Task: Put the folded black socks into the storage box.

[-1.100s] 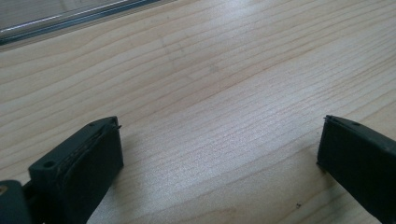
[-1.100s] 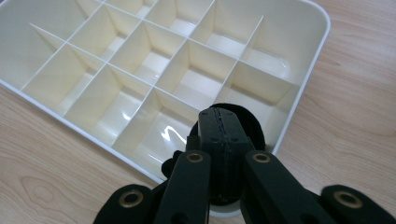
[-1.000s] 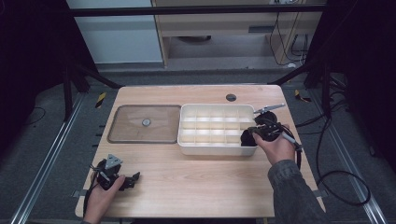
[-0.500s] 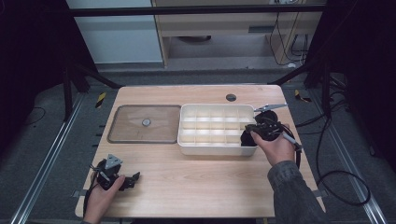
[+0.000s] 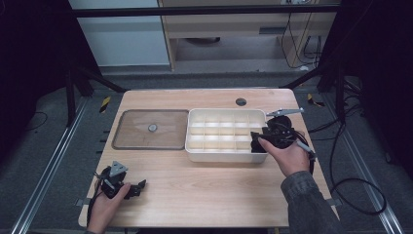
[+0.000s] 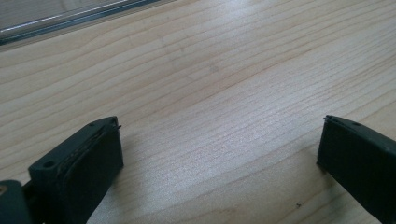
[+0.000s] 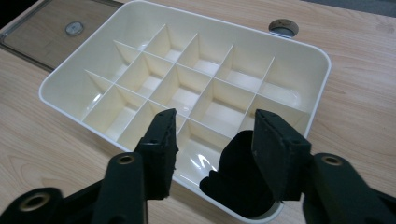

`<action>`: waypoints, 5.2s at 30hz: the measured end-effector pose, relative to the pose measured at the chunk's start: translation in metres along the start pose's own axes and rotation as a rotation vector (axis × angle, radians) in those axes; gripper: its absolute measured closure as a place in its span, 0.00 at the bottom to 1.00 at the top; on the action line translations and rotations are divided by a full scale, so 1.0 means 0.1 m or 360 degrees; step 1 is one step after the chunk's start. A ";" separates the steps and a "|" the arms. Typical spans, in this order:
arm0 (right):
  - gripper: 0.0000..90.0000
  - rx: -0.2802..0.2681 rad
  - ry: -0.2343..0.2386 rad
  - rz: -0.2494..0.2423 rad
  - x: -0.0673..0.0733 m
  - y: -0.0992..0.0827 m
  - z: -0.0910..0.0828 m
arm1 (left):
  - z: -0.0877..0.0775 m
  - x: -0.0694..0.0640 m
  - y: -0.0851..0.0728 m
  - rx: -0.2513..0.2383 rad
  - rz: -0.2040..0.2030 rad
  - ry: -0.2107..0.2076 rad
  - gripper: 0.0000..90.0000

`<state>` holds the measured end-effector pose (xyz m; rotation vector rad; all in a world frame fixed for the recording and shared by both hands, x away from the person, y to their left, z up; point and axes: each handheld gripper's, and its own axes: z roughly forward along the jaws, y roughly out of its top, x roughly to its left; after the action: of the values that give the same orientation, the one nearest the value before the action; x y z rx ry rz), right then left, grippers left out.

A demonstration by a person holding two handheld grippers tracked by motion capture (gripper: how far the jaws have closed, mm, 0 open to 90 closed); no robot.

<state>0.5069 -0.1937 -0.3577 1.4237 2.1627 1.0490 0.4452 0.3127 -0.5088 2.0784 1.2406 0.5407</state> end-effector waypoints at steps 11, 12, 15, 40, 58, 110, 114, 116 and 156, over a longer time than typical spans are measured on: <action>0.26 -0.0062 -0.0013 -0.0005 0.06 0.01 -0.16 | 0.00 0.00 0.00 -0.0001 -0.0003 0.0003 0.00; 0.23 -0.0066 -0.0011 -0.0004 0.07 0.00 -0.16 | 0.00 0.00 0.00 -0.0003 -0.0004 0.0005 0.00; 0.13 -0.0077 -0.0027 -0.0028 0.10 -0.02 -0.20 | 0.00 0.00 0.00 -0.0002 -0.0003 0.0005 0.00; 0.11 -0.0132 0.0028 -0.0172 0.31 -0.30 -0.30 | 0.00 0.00 0.00 -0.0002 0.0001 -0.0001 0.00; 0.12 -0.0151 0.0089 -0.0298 0.55 -0.63 -0.19 | 0.00 -0.01 0.00 -0.0004 0.0005 -0.0009 0.00; 0.12 0.0040 0.0164 -0.0333 0.70 -1.32 0.63 | -0.01 -0.01 -0.01 -0.0006 0.0020 -0.0018 0.00; 0.12 0.0035 0.0159 -0.0320 0.70 -1.31 0.67 | -0.01 -0.01 -0.01 -0.0006 0.0021 -0.0018 0.00; 0.12 0.0036 0.0155 -0.0309 0.70 -1.31 0.68 | -0.01 -0.01 -0.01 -0.0003 0.0025 -0.0019 0.00; 0.09 0.0022 0.0015 -0.0251 0.79 -1.35 0.95 | 0.00 -0.01 -0.01 -0.0003 0.0029 -0.0027 0.00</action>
<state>0.4466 -0.1164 -0.5121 1.2326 2.2509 0.9871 0.4439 0.3119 -0.5089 2.0909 1.2120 0.5312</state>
